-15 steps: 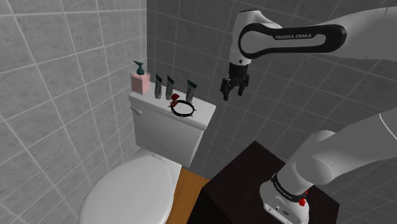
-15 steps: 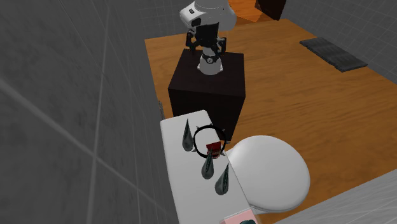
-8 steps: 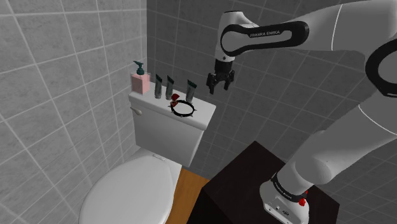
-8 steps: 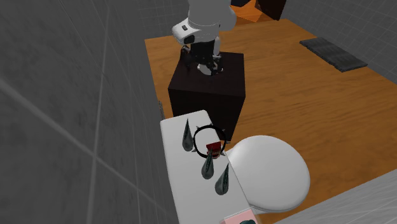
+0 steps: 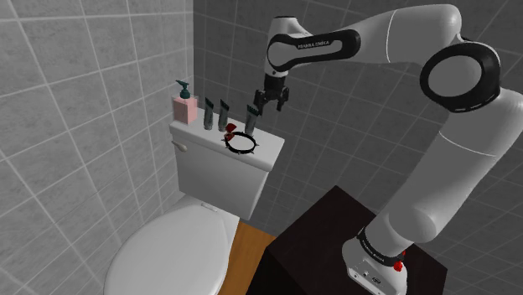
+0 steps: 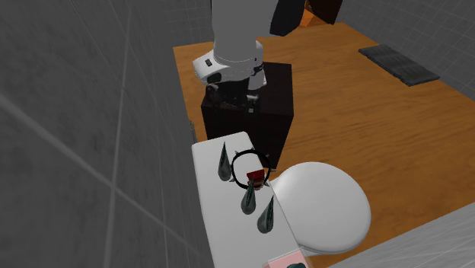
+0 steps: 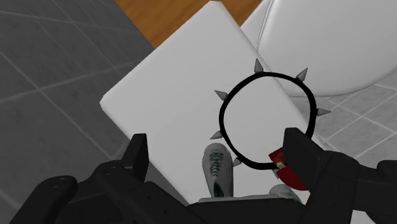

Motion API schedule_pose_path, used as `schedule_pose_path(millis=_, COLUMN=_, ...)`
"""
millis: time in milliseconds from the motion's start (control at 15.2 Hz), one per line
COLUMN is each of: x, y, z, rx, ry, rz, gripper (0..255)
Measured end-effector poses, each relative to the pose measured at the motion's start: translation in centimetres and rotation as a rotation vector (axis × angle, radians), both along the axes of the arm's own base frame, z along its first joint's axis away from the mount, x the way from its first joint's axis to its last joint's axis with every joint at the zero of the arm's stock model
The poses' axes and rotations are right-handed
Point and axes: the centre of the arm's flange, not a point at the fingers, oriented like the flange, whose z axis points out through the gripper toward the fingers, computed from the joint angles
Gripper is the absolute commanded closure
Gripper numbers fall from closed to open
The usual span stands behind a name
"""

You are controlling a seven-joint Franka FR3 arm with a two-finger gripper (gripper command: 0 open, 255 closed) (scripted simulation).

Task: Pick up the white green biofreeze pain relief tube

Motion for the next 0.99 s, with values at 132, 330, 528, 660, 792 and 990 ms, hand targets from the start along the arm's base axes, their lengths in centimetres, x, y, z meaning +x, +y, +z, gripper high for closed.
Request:
schedule_pose_path(millis=132, x=2.3, y=-0.2, z=-0.6, rx=-0.001, ry=-0.015, rz=-0.004, gripper=0)
schedule_pose_path(millis=330, x=6.1, y=-0.3, z=-1.0, rx=-0.003, ry=-0.037, rz=-0.011, gripper=0)
schedule_pose_path(millis=528, x=9.5, y=-0.5, z=-1.7, rx=-0.005, ry=-0.059, rz=-0.018, gripper=0)
schedule_pose_path(millis=660, x=11.8, y=-0.6, z=-1.9, rx=-0.006, ry=-0.073, rz=-0.022, gripper=0)
schedule_pose_path(millis=792, x=12.4, y=-0.8, z=-2.7, rx=-0.006, ry=-0.078, rz=-0.024, gripper=0)
schedule_pose_path(millis=990, x=12.7, y=-0.9, z=-4.1, rx=-0.007, ry=-0.080, rz=-0.024, gripper=0)
